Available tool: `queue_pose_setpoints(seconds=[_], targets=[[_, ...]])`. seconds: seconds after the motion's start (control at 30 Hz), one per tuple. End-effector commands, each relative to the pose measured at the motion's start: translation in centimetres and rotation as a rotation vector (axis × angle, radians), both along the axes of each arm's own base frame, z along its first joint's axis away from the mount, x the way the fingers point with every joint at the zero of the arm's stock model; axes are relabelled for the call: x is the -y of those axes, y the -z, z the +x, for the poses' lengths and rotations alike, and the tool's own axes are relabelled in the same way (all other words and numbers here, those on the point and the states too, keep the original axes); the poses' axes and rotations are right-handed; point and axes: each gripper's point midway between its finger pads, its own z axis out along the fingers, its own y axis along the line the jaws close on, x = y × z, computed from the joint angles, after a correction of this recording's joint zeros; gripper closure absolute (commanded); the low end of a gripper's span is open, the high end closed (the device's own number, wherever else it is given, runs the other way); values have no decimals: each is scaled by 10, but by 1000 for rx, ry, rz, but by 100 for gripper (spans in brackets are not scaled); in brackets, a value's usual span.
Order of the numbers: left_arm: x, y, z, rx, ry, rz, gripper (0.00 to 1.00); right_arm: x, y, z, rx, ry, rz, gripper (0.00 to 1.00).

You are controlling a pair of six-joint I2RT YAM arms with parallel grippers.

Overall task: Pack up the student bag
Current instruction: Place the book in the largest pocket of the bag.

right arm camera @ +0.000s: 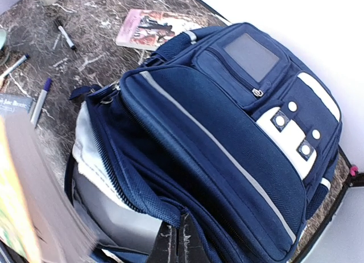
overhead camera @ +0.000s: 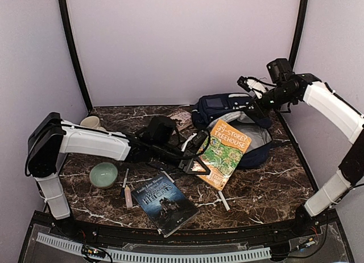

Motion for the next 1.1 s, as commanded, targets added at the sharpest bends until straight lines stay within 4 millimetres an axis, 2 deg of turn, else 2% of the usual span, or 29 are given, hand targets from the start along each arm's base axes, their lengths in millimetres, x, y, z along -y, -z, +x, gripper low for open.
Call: queue_pose_setpoints(seconds=[0.0,0.2,0.37,0.53,0.63,0.77,0.9,1.07], targets=[[31,-45,-10,33,82,-165,100,-28,-56,13,148,-14,164,100],[60,-39,-1,-53,79,-175,100,-41,-63,3,152,-37,224,100],[87,-32,22,-109,29,-168,100,-45,-74,-6,164,-83,238,100],[112,-23,52,-185,-64,-171,100,-46,-84,-5,182,-98,231,100],[117,-17,70,-257,-135,-186,100,-48,-88,-6,184,-106,244,100],[117,-6,109,-348,-267,-214,100,-52,-97,-10,189,-116,289,100],[117,-5,139,-355,-329,-217,100,-58,-102,-15,176,-137,327,100],[110,14,170,-392,-441,-212,100,-66,-101,-23,154,-174,354,100]])
